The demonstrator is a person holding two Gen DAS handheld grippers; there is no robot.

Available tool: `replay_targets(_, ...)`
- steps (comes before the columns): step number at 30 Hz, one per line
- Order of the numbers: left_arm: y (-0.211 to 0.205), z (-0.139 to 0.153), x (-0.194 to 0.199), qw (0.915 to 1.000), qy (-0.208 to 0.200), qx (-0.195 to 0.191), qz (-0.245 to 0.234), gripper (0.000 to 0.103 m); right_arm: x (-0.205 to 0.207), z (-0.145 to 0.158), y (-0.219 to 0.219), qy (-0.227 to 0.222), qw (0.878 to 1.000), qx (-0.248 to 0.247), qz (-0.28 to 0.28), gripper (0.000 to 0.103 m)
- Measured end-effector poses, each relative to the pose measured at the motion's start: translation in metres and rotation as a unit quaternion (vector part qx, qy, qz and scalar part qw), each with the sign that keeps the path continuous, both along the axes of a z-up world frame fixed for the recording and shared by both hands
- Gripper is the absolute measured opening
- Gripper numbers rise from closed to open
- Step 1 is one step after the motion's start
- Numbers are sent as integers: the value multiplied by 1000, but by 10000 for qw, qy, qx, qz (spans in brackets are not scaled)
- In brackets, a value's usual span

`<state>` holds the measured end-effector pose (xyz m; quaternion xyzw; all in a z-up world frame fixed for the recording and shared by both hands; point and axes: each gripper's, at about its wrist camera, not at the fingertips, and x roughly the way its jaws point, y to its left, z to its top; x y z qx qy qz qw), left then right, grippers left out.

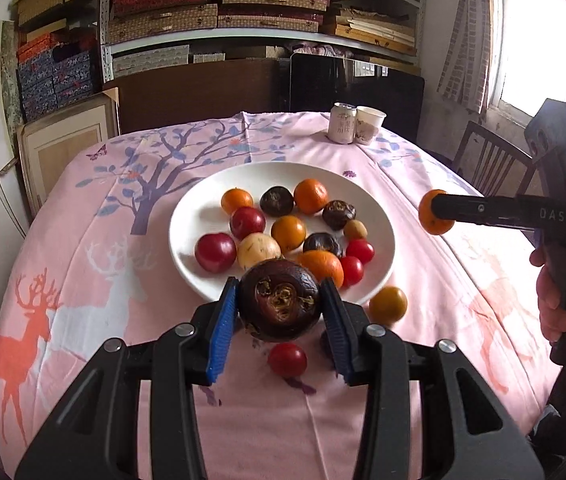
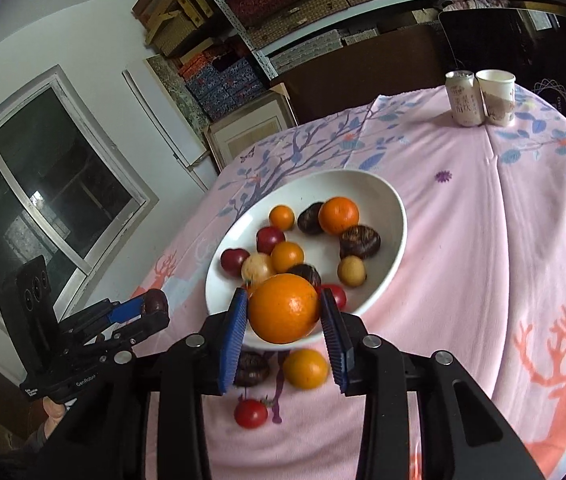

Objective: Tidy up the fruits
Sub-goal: 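Lower both fruits into the white plate and open both tools, then grasp a red tomato with the left tool while the right tool grasps another red tomato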

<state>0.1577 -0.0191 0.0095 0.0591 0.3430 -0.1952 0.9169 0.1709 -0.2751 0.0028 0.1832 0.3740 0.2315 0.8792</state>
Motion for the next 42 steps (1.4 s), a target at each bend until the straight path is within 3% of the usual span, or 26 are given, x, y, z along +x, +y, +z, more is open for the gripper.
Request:
replay_targets(4,-13,0,31,9999,7,129,22,41,38,9,11,34,9999,-131,-67,37)
replay_targets(9,-20,-15,67,9994,233,198,160,41,83,-4,17,366,9990,-108,-236,42)
replay_targets(11,-16,-20,74,9990,338,111,280,55,88,-10,14,436,9985,-63,-337,45)
replay_targets(13,-9,-19,70,9990,290,-52,323,71,79,-11,16,353,9987,-152,-342,45)
replay_targets(18,1,-25,33,9997,236,46,74,72,34,-13,12,101,9982,-527,-284,48)
replay_targets(26,-7,-77,-17,9927,519,1056,-266,72,-26,-57,-7,355,9979,-442,-302,53)
replay_targets(29,-5,-74,-12,9944,561,858,-272,63,-30,-71,-6,540,9972,-426,-286,53)
replay_targets(32,-13,-82,1,9926,629,1019,-219,48,-35,-69,-4,490,9981,-334,-169,53)
replay_targets(34,-15,-89,8,9919,850,882,-330,39,-42,-69,4,470,9980,-411,16,53)
replay_targets(36,-19,-86,7,9924,773,892,-346,30,-49,-68,18,448,9967,-579,362,53)
replay_targets(38,-21,-86,4,9922,711,958,-364,30,-59,-66,35,365,9931,-821,752,52)
replay_targets(42,-16,-76,-5,9943,675,729,-374,30,-71,-62,70,138,9839,-1291,1226,50)
